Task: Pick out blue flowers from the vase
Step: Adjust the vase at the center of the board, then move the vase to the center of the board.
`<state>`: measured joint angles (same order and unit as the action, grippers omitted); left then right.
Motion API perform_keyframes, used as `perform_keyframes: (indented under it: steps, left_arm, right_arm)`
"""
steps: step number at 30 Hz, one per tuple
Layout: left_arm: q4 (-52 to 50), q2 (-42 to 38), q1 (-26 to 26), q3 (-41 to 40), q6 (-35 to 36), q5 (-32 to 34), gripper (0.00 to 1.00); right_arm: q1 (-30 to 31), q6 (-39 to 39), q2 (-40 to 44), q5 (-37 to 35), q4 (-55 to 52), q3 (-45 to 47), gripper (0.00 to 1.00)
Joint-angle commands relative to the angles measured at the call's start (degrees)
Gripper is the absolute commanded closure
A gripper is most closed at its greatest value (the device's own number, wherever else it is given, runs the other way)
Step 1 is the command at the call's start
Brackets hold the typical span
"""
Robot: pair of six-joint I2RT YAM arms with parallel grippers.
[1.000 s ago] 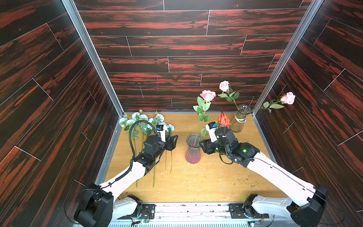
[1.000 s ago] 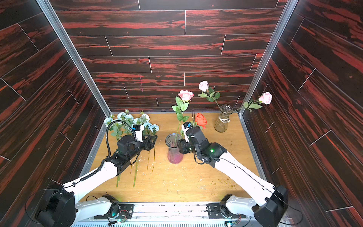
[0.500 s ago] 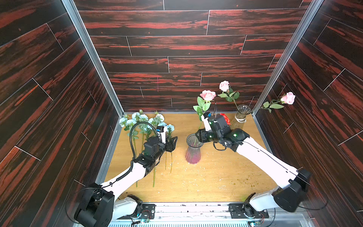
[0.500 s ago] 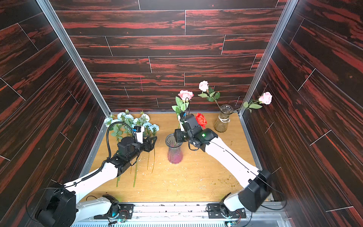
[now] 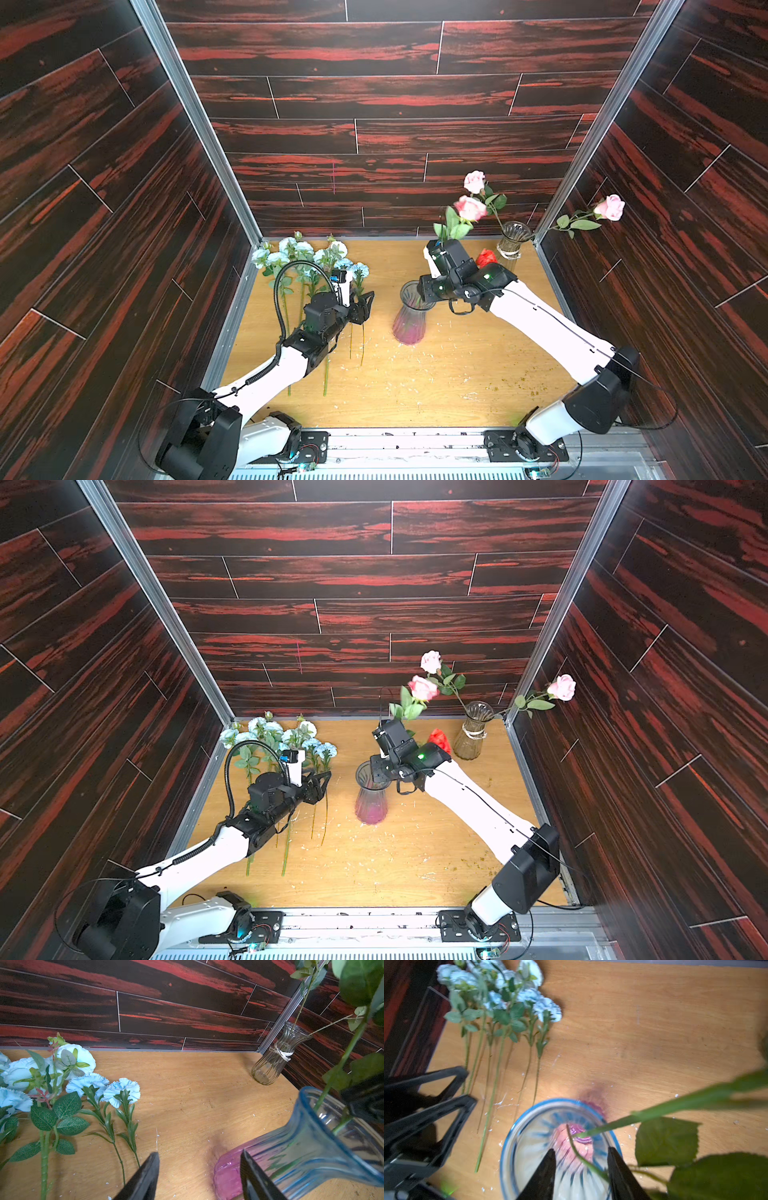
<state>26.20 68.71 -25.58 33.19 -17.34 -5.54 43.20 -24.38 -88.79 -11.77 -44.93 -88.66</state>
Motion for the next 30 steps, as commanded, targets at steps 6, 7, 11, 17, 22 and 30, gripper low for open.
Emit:
perform_keyframes:
  steps: [6,7,11,17,22,30]
  left_arm:
    - [-0.4,-4.0,-0.2,0.9,-2.9,1.9,0.37]
    - [-2.6,-5.5,-0.1,2.2,-4.3,2.0,0.37]
    - [-19.9,-8.6,-0.1,13.6,-5.0,-7.0,0.37]
    - [-19.0,-6.5,-0.3,16.0,-7.1,-14.4,0.38]
    - [-16.0,-3.7,-0.2,13.9,-6.9,-13.6,0.39]
    - [-13.8,-1.5,-0.2,11.4,-3.9,-12.1,0.39]
  right_arm:
    - [6.2,0.4,-0.5,-4.4,-7.9,-10.6,0.57]
    - [6.8,-0.1,-0.2,-5.2,-9.1,-10.7,0.57]
    - [7.8,-3.7,3.5,-7.3,-11.5,-6.0,0.57]
    - [8.0,-9.0,10.7,-1.6,-8.2,3.6,0.57]
    - [6.9,-9.5,10.1,-1.1,-6.7,6.3,0.54]
    - [-3.0,-9.1,10.4,9.6,7.3,12.3,0.50]
